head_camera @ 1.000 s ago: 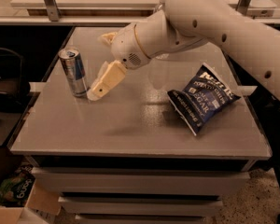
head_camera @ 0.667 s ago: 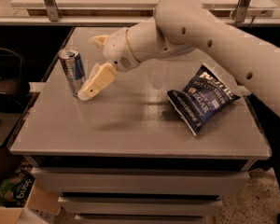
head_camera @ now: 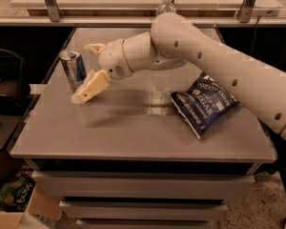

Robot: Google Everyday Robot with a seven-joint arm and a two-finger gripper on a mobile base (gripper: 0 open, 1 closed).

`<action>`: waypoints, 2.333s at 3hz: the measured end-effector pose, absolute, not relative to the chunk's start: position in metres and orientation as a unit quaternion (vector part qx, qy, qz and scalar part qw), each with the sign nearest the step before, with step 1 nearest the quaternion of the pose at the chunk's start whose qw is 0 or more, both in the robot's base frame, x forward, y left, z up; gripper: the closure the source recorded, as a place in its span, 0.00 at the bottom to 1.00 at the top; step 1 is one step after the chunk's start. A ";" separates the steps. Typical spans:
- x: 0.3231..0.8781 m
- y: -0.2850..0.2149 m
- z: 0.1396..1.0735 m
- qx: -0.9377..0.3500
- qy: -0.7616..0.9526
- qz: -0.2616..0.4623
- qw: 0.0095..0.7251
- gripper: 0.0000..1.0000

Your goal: Knock redbull can over

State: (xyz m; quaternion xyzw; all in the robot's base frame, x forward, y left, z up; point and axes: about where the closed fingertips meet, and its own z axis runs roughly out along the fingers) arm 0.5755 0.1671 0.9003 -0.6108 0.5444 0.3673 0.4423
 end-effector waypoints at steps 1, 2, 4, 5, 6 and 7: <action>0.580 0.175 0.894 -0.596 0.540 0.388 0.450 0.00; 0.585 0.183 0.887 -0.586 0.536 0.406 0.452 0.00; 0.593 0.190 0.883 -0.574 0.527 0.434 0.452 0.00; 0.594 0.189 0.886 -0.571 0.522 0.444 0.451 0.07; 0.592 0.187 0.887 -0.562 0.516 0.462 0.452 0.24; 0.589 0.184 0.891 -0.555 0.508 0.476 0.455 0.48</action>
Offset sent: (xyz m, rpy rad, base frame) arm 0.0178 0.0191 -0.0226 0.1238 0.0761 0.0097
